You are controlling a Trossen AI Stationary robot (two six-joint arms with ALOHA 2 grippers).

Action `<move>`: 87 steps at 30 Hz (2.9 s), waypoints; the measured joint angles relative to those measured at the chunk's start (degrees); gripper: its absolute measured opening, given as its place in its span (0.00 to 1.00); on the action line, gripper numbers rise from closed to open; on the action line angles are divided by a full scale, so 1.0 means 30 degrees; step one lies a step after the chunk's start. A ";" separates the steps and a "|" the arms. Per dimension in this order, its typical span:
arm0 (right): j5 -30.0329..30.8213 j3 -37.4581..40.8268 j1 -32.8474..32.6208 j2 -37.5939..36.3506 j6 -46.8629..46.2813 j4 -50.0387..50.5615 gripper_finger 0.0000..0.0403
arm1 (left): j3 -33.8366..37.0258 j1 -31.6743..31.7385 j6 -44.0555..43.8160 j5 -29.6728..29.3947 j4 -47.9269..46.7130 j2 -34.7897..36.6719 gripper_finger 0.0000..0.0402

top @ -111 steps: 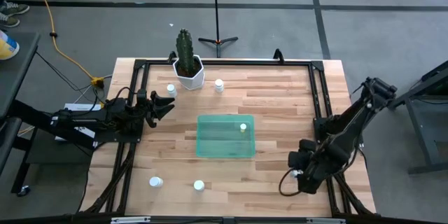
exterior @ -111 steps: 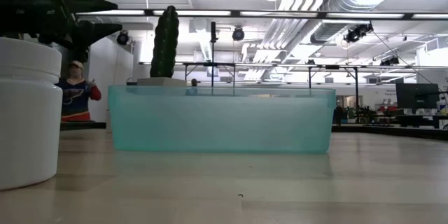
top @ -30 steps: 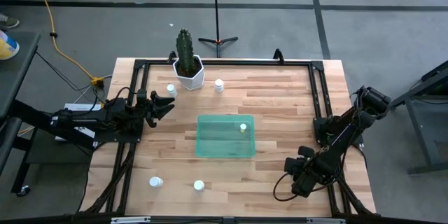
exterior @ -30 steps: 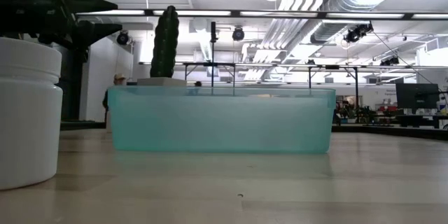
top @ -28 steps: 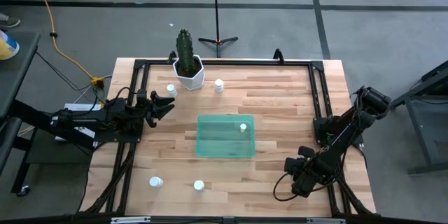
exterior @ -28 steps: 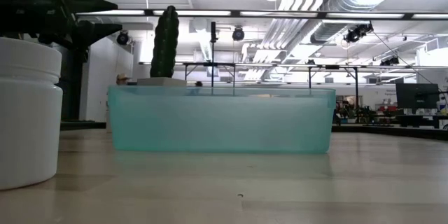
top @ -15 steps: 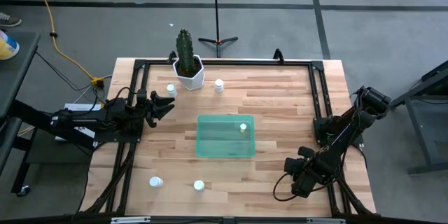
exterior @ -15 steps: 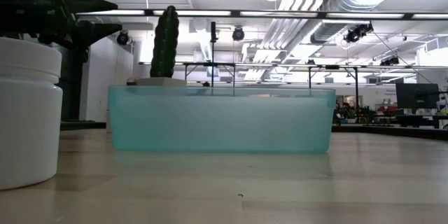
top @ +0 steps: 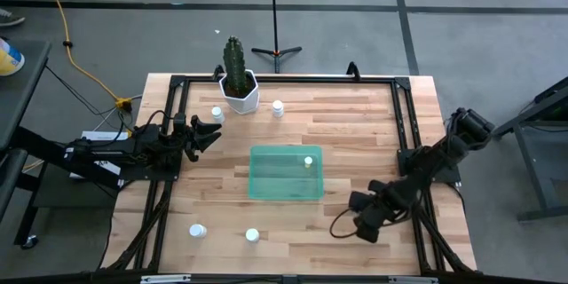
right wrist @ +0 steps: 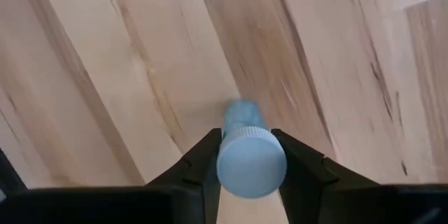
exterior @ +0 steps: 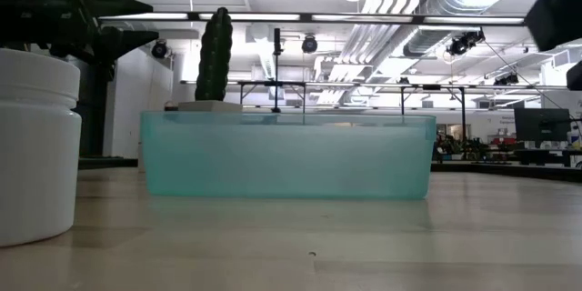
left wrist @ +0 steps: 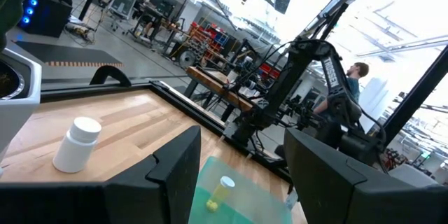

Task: Pick and place pill bottles into a basket
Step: Put the blue pill bottle into the blue bin

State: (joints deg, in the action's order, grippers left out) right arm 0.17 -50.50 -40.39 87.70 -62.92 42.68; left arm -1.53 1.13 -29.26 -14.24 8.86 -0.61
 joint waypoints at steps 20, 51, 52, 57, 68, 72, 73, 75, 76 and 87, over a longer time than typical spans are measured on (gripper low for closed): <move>0.0154 -0.1179 0.3399 -0.1647 0.3380 -0.0315 0.25 | -0.0004 -0.0004 -0.0007 0.0007 0.0001 0.0004 0.60; 0.1098 -0.7213 1.1300 0.2420 1.4471 -0.1296 0.24 | -0.0001 -0.0003 0.0071 0.0007 0.0000 0.0004 0.60; 0.0822 -0.7210 1.1351 0.2714 1.4589 -0.1278 0.23 | 0.0004 -0.0002 0.0111 0.0007 0.0000 0.0004 0.60; -0.0186 -0.7198 1.1346 0.3947 1.4648 -0.0375 0.25 | -0.0003 0.0000 0.0124 0.0007 -0.0036 -0.0003 0.60; -0.0606 -0.7184 1.1310 0.4947 1.5146 -0.0190 0.24 | 0.0004 -0.0005 0.0126 0.0002 -0.0510 0.0004 0.60; 0.0098 -0.7184 1.1310 0.4947 1.5474 -0.0154 0.26 | 0.0004 0.0000 0.0125 0.0000 -0.0509 0.0004 0.60; 0.0084 -0.7165 1.1309 0.4947 1.5631 -0.0179 0.26 | 0.0004 0.0000 0.0124 0.0000 -0.0506 0.0004 0.60; 0.0033 -0.7085 1.1310 0.5018 1.5851 -0.0350 0.26 | 0.0004 -0.0001 0.0124 0.0000 -0.0504 0.0004 0.60; -0.0033 -0.7036 1.1310 0.5051 1.5922 -0.0343 0.25 | 0.0004 0.0000 0.0124 0.0000 -0.0509 0.0004 0.60; -0.0913 -0.6921 1.1295 0.5404 1.6212 -0.0217 0.26 | 0.0004 -0.0005 0.0117 -0.0112 -0.0510 0.0004 0.60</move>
State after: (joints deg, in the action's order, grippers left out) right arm -2.56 -71.26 -6.50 103.91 -14.28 42.02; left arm -1.52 1.11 -28.91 -14.57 7.33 -0.60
